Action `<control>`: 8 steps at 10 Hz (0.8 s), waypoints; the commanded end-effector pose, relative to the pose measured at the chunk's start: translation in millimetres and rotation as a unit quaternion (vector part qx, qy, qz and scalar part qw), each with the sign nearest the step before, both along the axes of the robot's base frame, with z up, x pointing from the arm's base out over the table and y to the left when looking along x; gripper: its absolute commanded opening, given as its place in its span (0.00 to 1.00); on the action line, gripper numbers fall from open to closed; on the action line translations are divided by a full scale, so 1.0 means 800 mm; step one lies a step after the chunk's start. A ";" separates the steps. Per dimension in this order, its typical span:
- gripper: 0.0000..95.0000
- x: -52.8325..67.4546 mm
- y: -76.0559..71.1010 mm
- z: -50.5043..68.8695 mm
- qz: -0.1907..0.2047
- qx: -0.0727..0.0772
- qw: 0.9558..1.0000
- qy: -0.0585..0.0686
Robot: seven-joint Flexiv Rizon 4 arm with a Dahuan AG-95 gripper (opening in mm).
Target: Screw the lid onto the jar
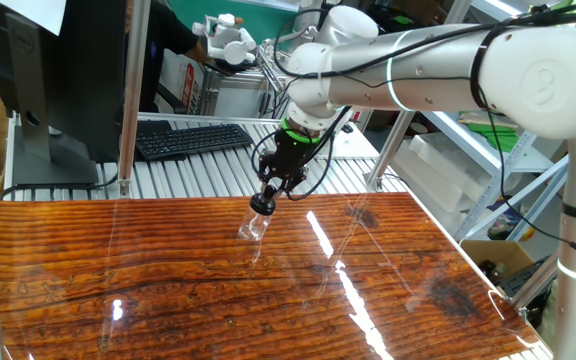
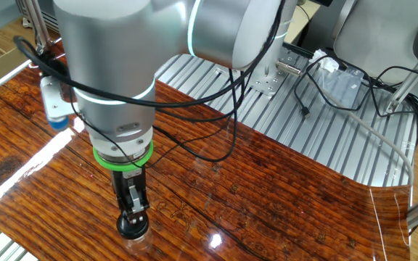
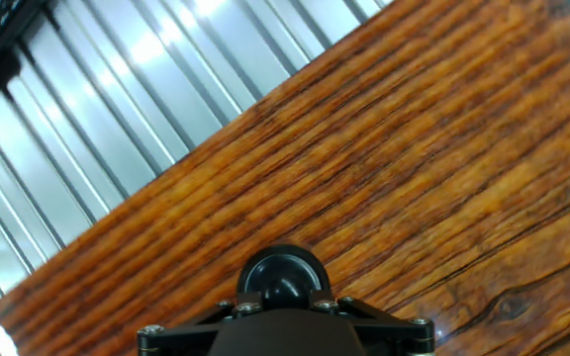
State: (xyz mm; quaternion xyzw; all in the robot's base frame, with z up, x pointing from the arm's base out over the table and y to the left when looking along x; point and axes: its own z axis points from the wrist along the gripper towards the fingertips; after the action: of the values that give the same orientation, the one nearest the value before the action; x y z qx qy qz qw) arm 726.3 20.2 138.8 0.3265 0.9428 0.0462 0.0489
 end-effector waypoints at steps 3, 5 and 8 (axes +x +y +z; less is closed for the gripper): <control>0.00 -0.001 0.002 -0.004 -0.063 -0.003 0.998 -0.008; 0.00 0.000 0.004 -0.016 -0.094 -0.021 0.995 -0.022; 0.00 0.005 0.013 0.005 -0.114 -0.009 0.993 -0.016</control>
State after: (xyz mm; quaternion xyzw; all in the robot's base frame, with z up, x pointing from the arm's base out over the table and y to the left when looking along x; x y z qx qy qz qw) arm 726.4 27.6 138.9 0.4302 0.8985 0.0348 0.0802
